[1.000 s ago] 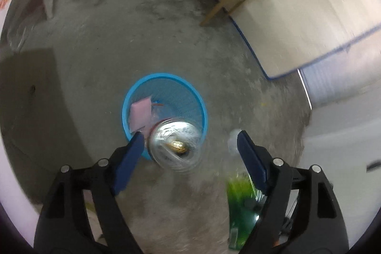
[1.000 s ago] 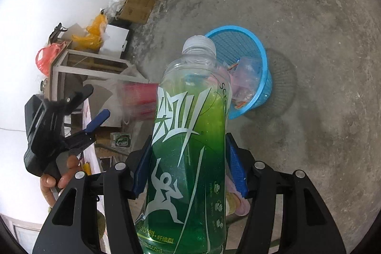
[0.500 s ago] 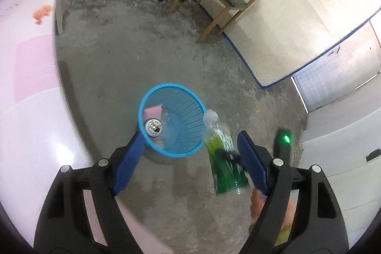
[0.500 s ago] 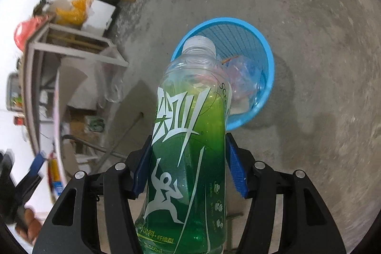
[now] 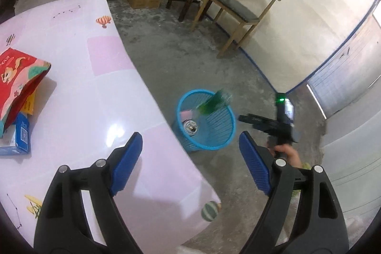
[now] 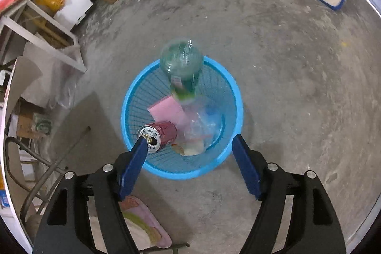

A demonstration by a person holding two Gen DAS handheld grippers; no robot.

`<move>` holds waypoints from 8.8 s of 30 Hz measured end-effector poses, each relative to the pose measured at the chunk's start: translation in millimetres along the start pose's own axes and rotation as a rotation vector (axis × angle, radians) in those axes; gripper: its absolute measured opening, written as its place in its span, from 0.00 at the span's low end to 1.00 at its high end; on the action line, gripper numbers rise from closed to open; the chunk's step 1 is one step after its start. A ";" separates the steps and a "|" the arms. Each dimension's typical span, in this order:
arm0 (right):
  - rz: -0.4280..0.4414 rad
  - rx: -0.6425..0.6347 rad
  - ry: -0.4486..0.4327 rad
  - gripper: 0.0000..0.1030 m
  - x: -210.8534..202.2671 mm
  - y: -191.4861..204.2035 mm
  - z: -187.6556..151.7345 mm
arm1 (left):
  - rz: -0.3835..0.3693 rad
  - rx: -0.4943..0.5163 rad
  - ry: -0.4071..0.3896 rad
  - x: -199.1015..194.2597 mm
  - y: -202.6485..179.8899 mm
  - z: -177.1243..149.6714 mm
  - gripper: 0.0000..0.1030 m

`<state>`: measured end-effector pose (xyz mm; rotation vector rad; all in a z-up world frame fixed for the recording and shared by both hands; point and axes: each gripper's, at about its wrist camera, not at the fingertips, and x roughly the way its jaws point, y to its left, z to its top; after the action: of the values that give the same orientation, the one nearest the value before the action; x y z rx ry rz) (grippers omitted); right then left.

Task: Collect trash

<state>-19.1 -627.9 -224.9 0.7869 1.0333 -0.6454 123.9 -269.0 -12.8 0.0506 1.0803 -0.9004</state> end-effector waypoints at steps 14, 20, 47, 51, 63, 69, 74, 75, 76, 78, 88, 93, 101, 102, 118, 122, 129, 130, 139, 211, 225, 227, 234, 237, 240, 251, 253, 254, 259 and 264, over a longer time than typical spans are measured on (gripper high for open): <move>0.019 0.034 -0.108 0.70 -77.6 -15.1 -48.0 | 0.038 0.032 -0.038 -18.1 -6.4 -9.3 0.77; 0.035 -0.006 -0.123 0.70 -92.5 0.1 -59.7 | 0.070 0.024 -0.054 -23.2 -7.7 -1.7 0.77; 0.012 -0.080 -0.220 0.70 -165.8 67.2 -100.1 | -0.071 -0.027 -0.172 -129.7 -11.9 31.4 0.77; 0.087 -0.128 -0.270 0.73 -192.6 108.5 -103.2 | 0.081 0.003 -0.283 -163.8 43.8 -11.5 0.77; 0.412 -0.624 -0.148 0.76 -210.2 364.2 -140.0 | 0.279 -0.207 -0.387 -208.0 185.2 -118.7 0.77; 0.500 -0.968 -0.016 0.76 -195.2 474.6 -207.4 | 0.281 -0.266 -0.362 -195.9 223.4 -155.0 0.77; 0.510 -1.182 0.064 0.76 -178.6 526.4 -260.8 | 0.278 -0.247 -0.322 -185.5 225.7 -180.7 0.74; 0.495 -1.211 0.075 0.75 -175.0 534.2 -269.0 | 0.278 -0.245 -0.313 -182.7 225.4 -183.2 0.73; 0.487 -1.230 0.087 0.74 -170.9 538.7 -274.4 | 0.274 -0.245 -0.304 -179.1 225.2 -184.9 0.72; 0.474 -1.250 0.112 0.74 -163.5 545.5 -278.0 | 0.267 -0.249 -0.292 -175.0 224.3 -189.3 0.70; 0.435 -1.218 0.088 0.74 -159.1 544.8 -261.5 | 0.270 -0.227 -0.282 -170.8 221.0 -190.5 0.68; 0.514 -1.067 0.038 0.74 -178.7 524.7 -222.2 | 0.263 -0.219 -0.295 -173.4 220.4 -186.1 0.68; 0.541 -0.643 0.135 0.74 -134.3 481.2 -120.1 | 0.225 -0.201 -0.344 -180.5 215.9 -172.5 0.68; 0.546 -0.626 0.158 0.74 -126.5 482.3 -110.8 | 0.218 -0.199 -0.353 -181.9 214.9 -168.4 0.68; 0.458 -0.660 0.440 0.67 -26.6 542.5 -76.8 | -0.061 -0.348 -0.404 -155.9 244.5 -70.2 0.44; 0.495 -0.659 0.487 0.54 -19.5 542.5 -77.5 | -0.097 -0.406 -0.361 -140.8 257.5 -59.7 0.42; 0.535 -0.665 0.515 0.30 -22.7 534.7 -82.4 | -0.106 -0.453 -0.336 -130.4 267.7 -54.1 0.39; 0.547 -0.665 0.520 0.26 -24.8 533.3 -84.0 | -0.109 -0.457 -0.334 -128.7 268.0 -53.1 0.38; 0.609 -0.685 0.515 0.17 -49.9 524.2 -87.0 | -0.117 -0.443 -0.339 -125.9 265.8 -47.8 0.32; 0.511 -0.856 0.362 0.17 -117.2 445.2 -230.5 | -0.191 -0.375 -0.299 -185.0 243.8 -165.7 0.16; 0.345 -1.121 0.284 0.07 -108.3 452.1 -288.0 | -0.100 -0.390 -0.238 -152.0 261.1 -166.7 0.25; 0.341 -1.135 0.278 0.07 -108.9 454.6 -289.5 | -0.088 -0.410 -0.232 -147.8 270.2 -164.7 0.25; 0.337 -1.163 0.262 0.07 -112.9 455.1 -298.5 | -0.084 -0.460 -0.233 -138.7 285.9 -153.5 0.25; 0.336 -1.173 0.255 0.07 -113.3 456.0 -300.2 | -0.088 -0.481 -0.218 -134.5 285.5 -149.8 0.24; 0.338 -1.179 0.248 0.07 -113.5 453.0 -298.9 | -0.085 -0.483 -0.208 -131.7 283.6 -147.0 0.23; 0.468 -1.131 0.212 0.20 -142.0 440.1 -272.7 | -0.036 -0.458 -0.249 -154.2 273.2 -167.0 0.05; 0.484 -1.101 0.162 0.34 -152.8 440.3 -257.1 | -0.018 -0.471 -0.268 -161.7 273.5 -177.5 0.05; 0.488 -1.087 0.129 0.36 -157.9 442.1 -247.3 | -0.017 -0.477 -0.280 -165.1 274.5 -180.7 0.05; 0.498 -1.008 0.042 0.51 -157.1 464.7 -208.6 | -0.019 -0.507 -0.362 -181.7 276.4 -197.6 0.03; 0.459 -0.869 0.129 0.51 -110.6 485.9 -180.5 | 0.028 -0.549 -0.425 -195.7 281.2 -206.8 0.03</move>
<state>229.5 -193.7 -50.1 0.2679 1.0679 0.2623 123.1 126.9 -71.0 -0.5568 0.8884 -0.5301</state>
